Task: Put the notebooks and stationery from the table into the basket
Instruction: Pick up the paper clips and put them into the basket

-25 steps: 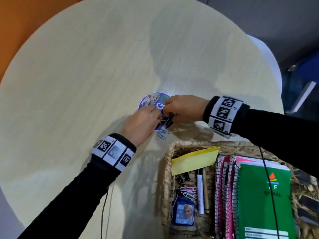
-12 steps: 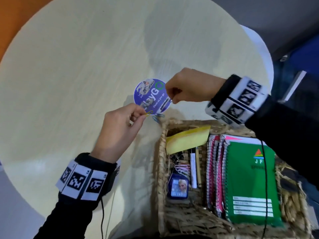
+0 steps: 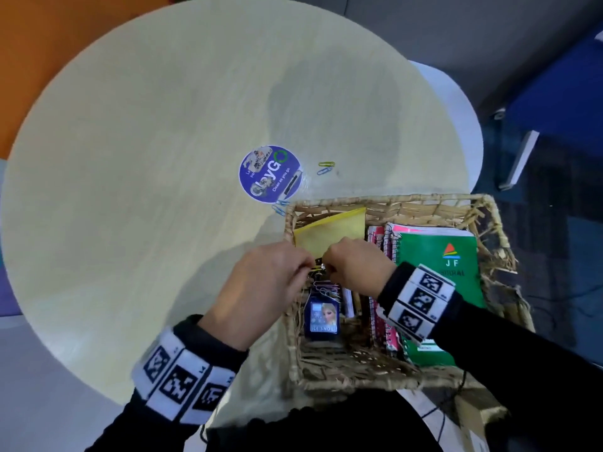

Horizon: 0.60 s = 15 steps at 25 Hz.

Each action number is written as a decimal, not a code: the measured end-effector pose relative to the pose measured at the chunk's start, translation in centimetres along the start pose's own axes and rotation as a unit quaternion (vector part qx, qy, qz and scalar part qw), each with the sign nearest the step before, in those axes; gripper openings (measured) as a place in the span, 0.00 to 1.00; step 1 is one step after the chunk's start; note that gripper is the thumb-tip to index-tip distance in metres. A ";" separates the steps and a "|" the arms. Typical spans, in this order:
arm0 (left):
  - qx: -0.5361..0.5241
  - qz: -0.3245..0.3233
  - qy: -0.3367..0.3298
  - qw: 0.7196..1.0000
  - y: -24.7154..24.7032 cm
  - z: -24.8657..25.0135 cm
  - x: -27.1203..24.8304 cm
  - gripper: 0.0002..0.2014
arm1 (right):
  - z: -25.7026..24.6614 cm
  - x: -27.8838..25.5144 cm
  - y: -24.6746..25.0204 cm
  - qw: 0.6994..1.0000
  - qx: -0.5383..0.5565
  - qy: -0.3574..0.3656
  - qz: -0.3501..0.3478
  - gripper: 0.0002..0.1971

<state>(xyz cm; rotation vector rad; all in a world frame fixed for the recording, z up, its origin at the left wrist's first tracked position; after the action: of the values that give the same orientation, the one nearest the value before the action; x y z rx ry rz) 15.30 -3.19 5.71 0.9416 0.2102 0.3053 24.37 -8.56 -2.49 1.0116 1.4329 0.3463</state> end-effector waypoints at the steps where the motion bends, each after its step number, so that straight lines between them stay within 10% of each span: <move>1: 0.032 -0.038 0.006 0.999 -1.0 0.4 -0.1 0.05 | -0.2 0.1 -0.5 1.000 -0.016 -0.010 -0.003 0.09; 15: 0.302 -0.329 -0.020 0.895 -10.4 3.3 0.0 0.08 | 6.5 -7.5 0.5 0.966 0.168 -0.075 0.180 0.06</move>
<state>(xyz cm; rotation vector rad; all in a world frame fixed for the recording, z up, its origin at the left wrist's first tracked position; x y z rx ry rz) 18.01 -11.44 -0.90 1.4227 0.5903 -0.4377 29.24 -16.16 1.65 1.5504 1.1887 0.2860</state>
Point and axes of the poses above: each hand's wrist, its own x-axis towards the middle knuckle, its own y-axis out of the back of the hand, z = x × y, the point moved 8 cm from there along x, towards the middle knuckle
